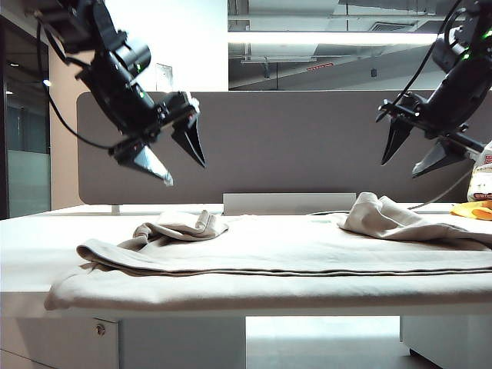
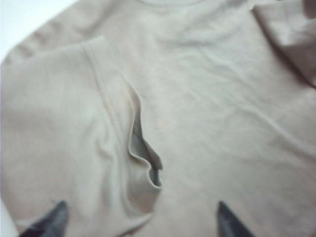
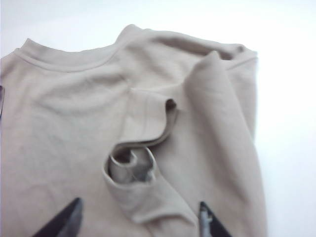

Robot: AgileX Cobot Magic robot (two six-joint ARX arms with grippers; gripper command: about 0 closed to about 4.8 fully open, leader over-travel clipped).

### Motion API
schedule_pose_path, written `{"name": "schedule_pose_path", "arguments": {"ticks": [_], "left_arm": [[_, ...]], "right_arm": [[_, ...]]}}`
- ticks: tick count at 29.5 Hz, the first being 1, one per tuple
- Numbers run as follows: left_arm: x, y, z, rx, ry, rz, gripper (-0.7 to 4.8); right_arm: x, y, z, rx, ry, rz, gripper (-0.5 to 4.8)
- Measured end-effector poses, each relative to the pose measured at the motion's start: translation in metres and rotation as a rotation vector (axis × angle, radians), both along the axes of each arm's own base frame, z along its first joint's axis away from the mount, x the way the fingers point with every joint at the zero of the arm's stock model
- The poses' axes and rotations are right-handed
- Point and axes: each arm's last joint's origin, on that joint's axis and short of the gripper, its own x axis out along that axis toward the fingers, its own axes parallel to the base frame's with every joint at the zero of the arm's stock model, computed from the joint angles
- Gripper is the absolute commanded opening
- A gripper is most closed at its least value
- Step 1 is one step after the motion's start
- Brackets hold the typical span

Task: Fold the bottom side of the T-shirt horizontally towards the center, about one-third of the way, then fold the sleeve back towards the center, creating a straight line along the edge of the T-shirt, and finally fold the bottom of the T-shirt up towards the top, creating a neat rectangle.

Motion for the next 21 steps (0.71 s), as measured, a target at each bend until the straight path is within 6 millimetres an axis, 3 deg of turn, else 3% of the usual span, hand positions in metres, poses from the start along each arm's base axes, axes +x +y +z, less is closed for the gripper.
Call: {"name": "schedule_pose_path", "arguments": {"ticks": [7, 12, 18, 21], "left_arm": [[-0.024, 0.002, 0.017, 0.010, -0.012, -0.024, 3.30], [-0.057, 0.013, 0.001, 0.044, 0.028, 0.002, 3.31], [-0.095, 0.023, -0.005, 0.015, 0.017, 0.038, 3.31], [-0.114, 0.028, -0.007, -0.006, 0.013, 0.055, 3.31]], "right_arm": [[-0.014, -0.003, -0.002, -0.003, 0.100, 0.018, 2.72], [-0.050, -0.002, 0.000, -0.002, 0.075, 0.017, 2.71], [-0.099, -0.010, -0.025, 0.010, 0.113, -0.020, 2.71], [-0.125, -0.011, -0.027, 0.013, 0.088, -0.032, 2.70]]}}
